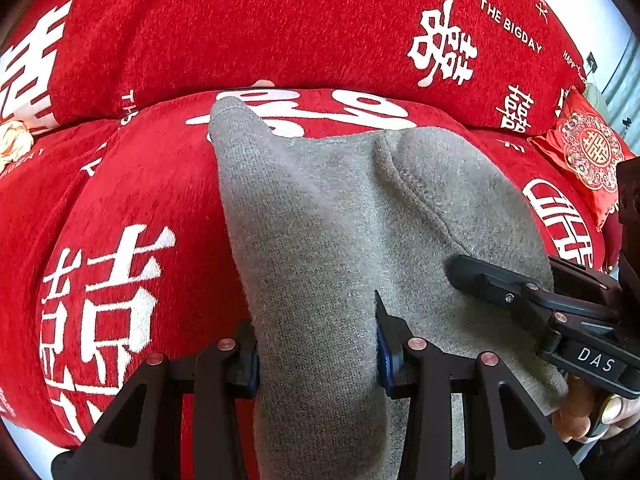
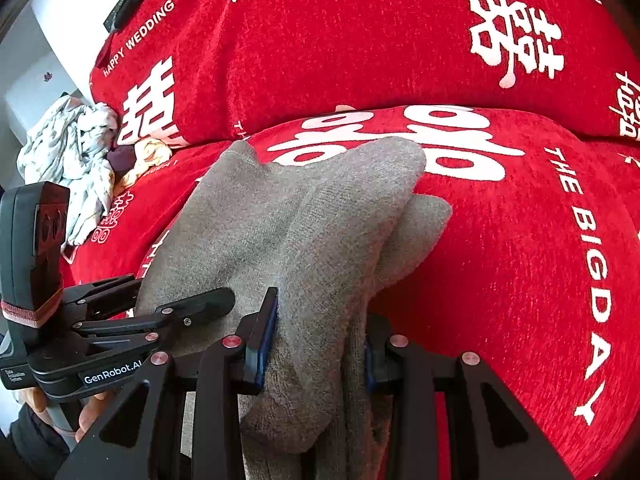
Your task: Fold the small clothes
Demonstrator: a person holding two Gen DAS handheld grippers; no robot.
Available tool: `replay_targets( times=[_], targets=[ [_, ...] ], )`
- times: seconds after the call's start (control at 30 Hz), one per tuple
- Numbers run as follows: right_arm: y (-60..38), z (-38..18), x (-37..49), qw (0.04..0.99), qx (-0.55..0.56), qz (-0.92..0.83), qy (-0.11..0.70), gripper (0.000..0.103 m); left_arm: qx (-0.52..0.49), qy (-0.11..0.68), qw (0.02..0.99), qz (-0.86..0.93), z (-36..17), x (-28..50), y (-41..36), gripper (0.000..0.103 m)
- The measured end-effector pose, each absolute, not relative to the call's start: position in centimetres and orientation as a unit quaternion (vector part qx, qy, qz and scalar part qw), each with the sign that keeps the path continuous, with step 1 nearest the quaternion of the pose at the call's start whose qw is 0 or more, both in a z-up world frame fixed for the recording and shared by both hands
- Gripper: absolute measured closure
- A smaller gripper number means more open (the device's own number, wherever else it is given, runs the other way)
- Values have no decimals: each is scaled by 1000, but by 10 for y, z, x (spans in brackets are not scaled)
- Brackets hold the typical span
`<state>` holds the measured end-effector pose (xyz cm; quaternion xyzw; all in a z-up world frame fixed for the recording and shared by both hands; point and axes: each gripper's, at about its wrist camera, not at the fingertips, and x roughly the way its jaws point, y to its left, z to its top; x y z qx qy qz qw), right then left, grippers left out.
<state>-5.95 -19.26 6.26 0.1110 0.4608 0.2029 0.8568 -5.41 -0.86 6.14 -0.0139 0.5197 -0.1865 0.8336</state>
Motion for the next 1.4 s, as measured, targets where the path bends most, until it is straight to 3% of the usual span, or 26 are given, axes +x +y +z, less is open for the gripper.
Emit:
replay_targets(
  times=[0.17, 0.3, 0.33, 0.7, 0.87, 1.0, 1.23, 1.4],
  targets=[
    [-193, 50, -56, 854, 111, 202, 467, 66, -19, 525, 830, -189, 47, -52, -4, 56],
    [-198, 38, -54, 847, 112, 199, 481, 56, -23, 524, 833, -177, 41, -52, 3, 34],
    [-203, 32, -52, 841, 120, 195, 489, 53, -22, 523, 834, -176, 41, -53, 4, 33],
    [-211, 73, -49, 878, 106, 200, 421, 49, 18, 497, 859, -120, 68, -22, 11, 33],
    [-195, 48, -6, 843, 110, 228, 474, 50, 38, 542, 834, -98, 37, 12, 3, 33],
    [-198, 35, 3, 836, 121, 221, 487, 50, 52, 535, 838, -94, 40, 7, -1, 33],
    [-183, 71, -64, 857, 50, 261, 442, 49, 67, 509, 852, -99, 63, -41, -2, 33],
    [-175, 58, -107, 842, 30, 291, 453, 48, 72, 513, 849, -104, 57, -70, -3, 33]
  ],
)
